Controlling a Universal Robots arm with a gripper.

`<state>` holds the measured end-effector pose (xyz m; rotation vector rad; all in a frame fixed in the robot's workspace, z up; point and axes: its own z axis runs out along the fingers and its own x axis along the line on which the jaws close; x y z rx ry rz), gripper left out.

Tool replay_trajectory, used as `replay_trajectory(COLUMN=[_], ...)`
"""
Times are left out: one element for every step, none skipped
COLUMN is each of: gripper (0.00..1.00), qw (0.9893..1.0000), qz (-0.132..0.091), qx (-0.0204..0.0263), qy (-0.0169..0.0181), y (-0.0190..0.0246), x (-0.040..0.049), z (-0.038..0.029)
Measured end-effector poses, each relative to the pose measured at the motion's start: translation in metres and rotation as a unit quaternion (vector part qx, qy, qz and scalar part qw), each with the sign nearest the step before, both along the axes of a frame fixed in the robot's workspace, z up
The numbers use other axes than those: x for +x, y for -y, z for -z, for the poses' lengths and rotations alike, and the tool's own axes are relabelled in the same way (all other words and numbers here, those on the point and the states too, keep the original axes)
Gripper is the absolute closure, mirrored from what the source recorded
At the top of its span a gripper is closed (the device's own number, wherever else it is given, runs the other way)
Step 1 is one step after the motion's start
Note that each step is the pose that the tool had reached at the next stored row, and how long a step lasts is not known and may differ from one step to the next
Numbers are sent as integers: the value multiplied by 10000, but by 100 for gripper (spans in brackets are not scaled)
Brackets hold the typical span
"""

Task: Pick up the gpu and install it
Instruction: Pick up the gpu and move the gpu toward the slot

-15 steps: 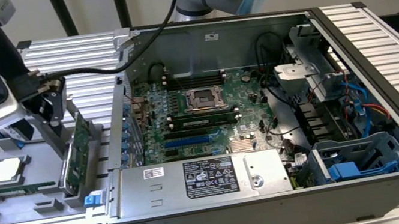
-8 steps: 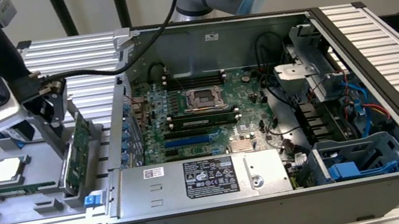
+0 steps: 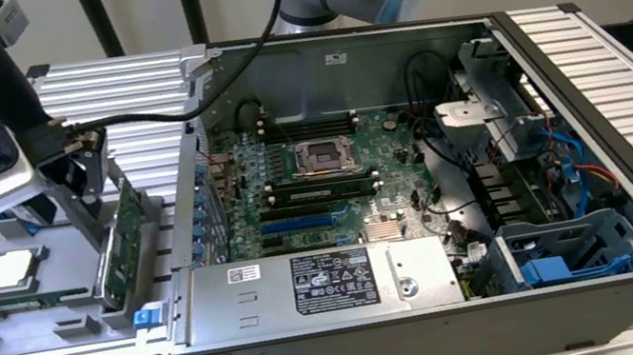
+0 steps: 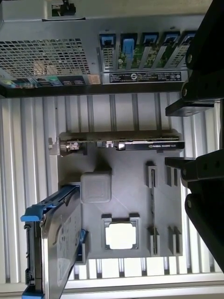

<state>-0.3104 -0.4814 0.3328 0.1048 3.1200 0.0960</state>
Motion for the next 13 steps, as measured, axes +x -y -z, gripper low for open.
replay_trajectory(gripper=[0, 0, 0, 0, 0, 0, 0, 0, 0, 0, 0, 0, 0], qw=[10000, 10000, 10000, 10000, 10000, 10000, 10000, 10000, 10000, 10000, 10000, 10000, 10000], qz=[0, 0, 0, 0, 0, 0, 0, 0, 0, 0, 0, 0, 0], qx=[0, 0, 0, 0, 0, 0, 0, 0, 0, -1, 0, 0, 0], qy=[0, 0, 0, 0, 0, 0, 0, 0, 0, 0, 0, 0, 0], y=[0, 0, 0, 0, 0, 0, 0, 0, 0, 0, 0, 0, 0], x=[0, 0, 0, 0, 0, 0, 0, 0, 0, 0, 0, 0, 0], z=[3, 7, 11, 15, 19, 23, 27, 30, 34, 38, 41, 45, 49])
